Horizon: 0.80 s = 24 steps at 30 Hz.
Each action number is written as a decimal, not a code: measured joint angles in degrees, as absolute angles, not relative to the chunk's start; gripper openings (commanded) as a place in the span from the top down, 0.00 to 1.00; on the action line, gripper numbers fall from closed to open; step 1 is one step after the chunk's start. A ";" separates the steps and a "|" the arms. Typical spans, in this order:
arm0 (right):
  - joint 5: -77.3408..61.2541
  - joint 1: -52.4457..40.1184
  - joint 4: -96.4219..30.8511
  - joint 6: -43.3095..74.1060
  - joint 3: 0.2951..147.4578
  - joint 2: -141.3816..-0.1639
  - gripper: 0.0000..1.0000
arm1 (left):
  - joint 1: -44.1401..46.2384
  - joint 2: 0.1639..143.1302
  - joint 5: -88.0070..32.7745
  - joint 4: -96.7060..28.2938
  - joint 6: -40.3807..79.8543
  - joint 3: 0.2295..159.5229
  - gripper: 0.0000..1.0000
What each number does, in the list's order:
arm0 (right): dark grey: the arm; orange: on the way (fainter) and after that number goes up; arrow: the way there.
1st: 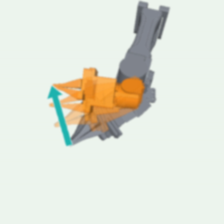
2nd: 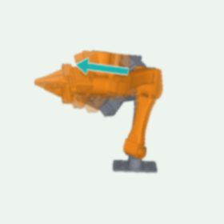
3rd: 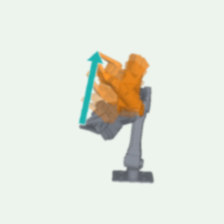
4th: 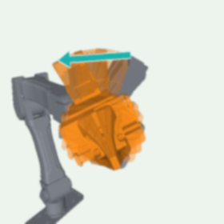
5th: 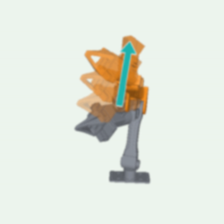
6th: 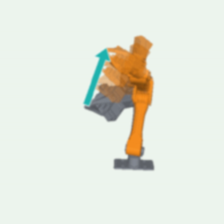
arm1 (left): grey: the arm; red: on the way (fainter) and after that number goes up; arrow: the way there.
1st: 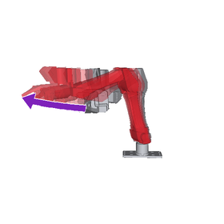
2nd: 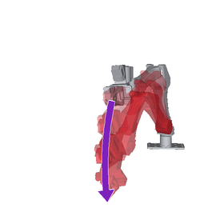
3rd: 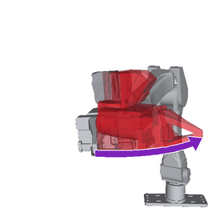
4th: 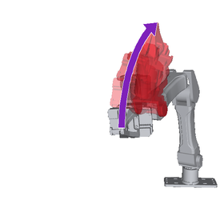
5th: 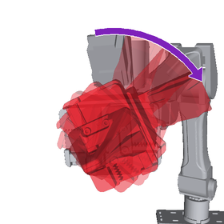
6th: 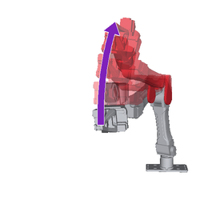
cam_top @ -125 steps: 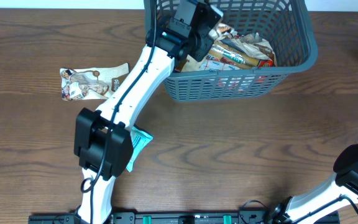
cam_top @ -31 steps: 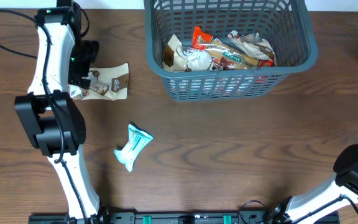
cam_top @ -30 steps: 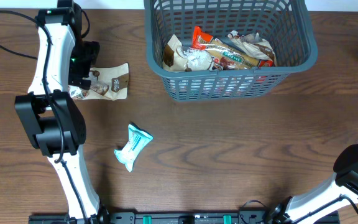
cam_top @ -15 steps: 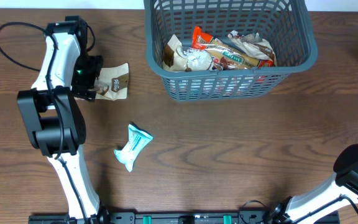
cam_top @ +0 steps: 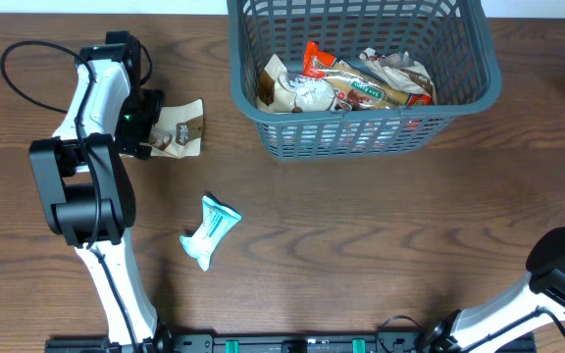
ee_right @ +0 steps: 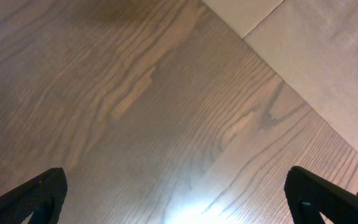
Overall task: Pack container
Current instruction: 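Grasp the upper mushroom bag with the left gripper, then carry the bag into the basket and lower it with the left gripper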
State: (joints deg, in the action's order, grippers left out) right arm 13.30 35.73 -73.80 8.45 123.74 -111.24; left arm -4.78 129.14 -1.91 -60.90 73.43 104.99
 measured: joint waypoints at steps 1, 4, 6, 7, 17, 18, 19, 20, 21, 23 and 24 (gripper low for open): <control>13.28 35.73 -73.80 8.45 123.74 -111.24 0.01 | -4.78 129.14 -1.67 -60.34 73.43 104.62 0.01; 13.30 35.73 -73.80 8.45 123.74 -111.24 0.01 | -4.78 129.14 -1.28 -59.27 73.41 103.18 0.01; 13.30 35.73 -73.80 8.45 123.74 -111.24 0.01 | -4.78 129.14 -1.23 -58.43 73.41 101.95 0.01; 13.28 35.73 -73.78 8.45 123.74 -111.24 0.01 | -4.78 129.14 -1.23 -57.93 73.38 101.21 0.01; 13.30 35.73 -73.80 8.45 123.74 -111.26 0.01 | -4.78 128.88 -1.08 -56.31 73.08 98.85 0.62; 13.30 35.73 -73.80 8.45 123.74 -111.26 0.01 | -4.78 128.88 -1.10 -56.36 73.03 98.80 0.81; 13.28 35.73 -73.80 8.45 123.74 -111.26 0.01 | -4.78 128.88 -1.06 -56.53 72.99 98.80 0.94; 13.28 35.73 -73.80 8.45 123.74 -111.26 0.01 | -4.78 128.88 -1.06 -56.60 72.93 98.76 0.94; 13.30 35.73 -73.80 8.45 123.74 -111.26 0.01 | -4.78 128.70 -1.02 -56.77 72.77 98.76 0.94; 13.30 35.73 -73.80 8.45 123.74 -111.26 0.01 | -4.78 128.46 -0.99 -56.77 72.34 98.76 0.94; 13.30 35.73 -73.80 8.45 123.74 -111.26 0.01 | -4.78 128.46 -0.95 -56.82 72.18 98.76 0.94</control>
